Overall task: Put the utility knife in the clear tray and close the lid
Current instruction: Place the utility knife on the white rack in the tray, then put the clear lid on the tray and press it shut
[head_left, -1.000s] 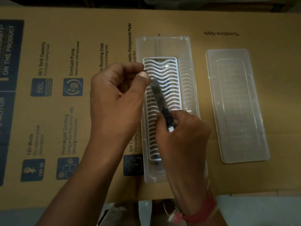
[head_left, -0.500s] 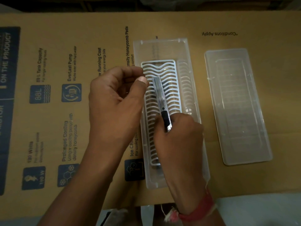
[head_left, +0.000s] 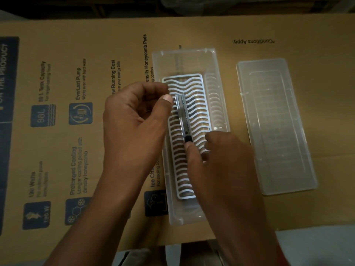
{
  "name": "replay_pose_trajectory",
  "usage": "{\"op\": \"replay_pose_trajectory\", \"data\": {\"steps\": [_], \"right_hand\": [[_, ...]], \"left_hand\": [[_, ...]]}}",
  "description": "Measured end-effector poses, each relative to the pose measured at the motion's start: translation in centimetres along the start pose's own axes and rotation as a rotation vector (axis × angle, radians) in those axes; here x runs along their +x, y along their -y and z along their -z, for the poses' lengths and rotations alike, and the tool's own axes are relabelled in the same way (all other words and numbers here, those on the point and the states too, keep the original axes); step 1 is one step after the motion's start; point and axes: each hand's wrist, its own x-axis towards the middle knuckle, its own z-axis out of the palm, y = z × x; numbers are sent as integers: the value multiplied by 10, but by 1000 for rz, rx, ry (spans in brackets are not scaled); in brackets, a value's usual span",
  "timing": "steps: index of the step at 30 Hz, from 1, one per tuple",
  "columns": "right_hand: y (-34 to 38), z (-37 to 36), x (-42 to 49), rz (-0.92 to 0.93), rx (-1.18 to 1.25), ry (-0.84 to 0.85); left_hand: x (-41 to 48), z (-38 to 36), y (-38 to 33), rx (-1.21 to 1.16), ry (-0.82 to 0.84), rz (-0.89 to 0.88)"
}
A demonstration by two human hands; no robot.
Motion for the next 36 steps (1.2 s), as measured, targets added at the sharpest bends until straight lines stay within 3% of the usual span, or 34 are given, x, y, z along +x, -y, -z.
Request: {"op": "replay_pose_trajectory", "data": {"steps": [6,10,12,17,31,36], "right_hand": [[-25,49,18,121,-20,-262],[-68,70,41,6,-47,-328],[-88,74,51,-68,-100,-286],[-112,65,71,-324,-400,92],[-75,92,53,-108,-256,-236],[-32,84,27,-29,-183,-203]], "left_hand": [[0,-5,-1,-14,9,0],[2,-8,-2,-8,-3,-20],[2,-11,-3,1,-8,-31],[-1,-20,-8,14,0,-40],[-3,-20,-25,207,-41,-79],[2,-19,-26,204,-58,-13]]}}
